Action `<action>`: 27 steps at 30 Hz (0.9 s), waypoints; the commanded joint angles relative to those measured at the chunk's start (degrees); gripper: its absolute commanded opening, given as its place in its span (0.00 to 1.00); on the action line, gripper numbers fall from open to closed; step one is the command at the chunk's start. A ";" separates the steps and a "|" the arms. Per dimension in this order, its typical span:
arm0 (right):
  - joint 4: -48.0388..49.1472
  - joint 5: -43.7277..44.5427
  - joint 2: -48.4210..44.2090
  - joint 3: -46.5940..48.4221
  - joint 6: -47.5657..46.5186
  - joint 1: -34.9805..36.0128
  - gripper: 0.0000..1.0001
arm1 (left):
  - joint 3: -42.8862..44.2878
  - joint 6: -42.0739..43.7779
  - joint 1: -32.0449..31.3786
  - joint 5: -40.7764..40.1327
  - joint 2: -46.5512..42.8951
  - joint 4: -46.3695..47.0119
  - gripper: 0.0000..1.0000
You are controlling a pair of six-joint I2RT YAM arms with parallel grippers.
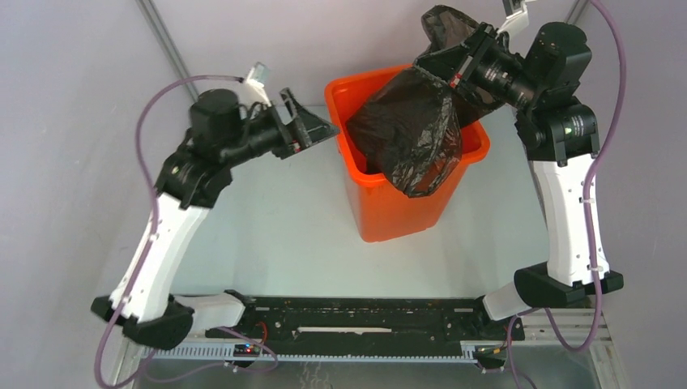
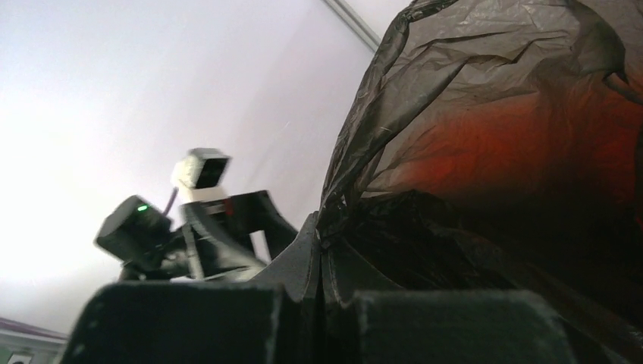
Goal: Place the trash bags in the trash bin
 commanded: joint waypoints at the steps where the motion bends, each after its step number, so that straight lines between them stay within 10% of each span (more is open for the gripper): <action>1: 1.26 1.10 0.93 1.76 -0.25 2.48 0.00 | 2.30 3.38 -6.39 -5.03 -7.44 8.63 0.87; 5: 0.81 3.30 0.96 1.27 0.28 4.43 0.00 | 2.20 6.90 -20.76 -11.17 -6.69 21.36 0.86; 10: -1.39 3.28 0.22 1.15 3.58 5.38 0.00 | 17.14 25.97 -35.20 -33.73 3.85 11.10 0.99; 16: -5.61 8.76 -1.42 1.47 1.85 8.47 0.00 | 38.14 38.56 -41.06 -45.98 19.49 -1.13 0.99; 27: -8.89 14.43 -3.32 4.02 -4.88 9.00 0.00 | 31.05 50.37 -46.36 -55.35 21.20 8.83 0.83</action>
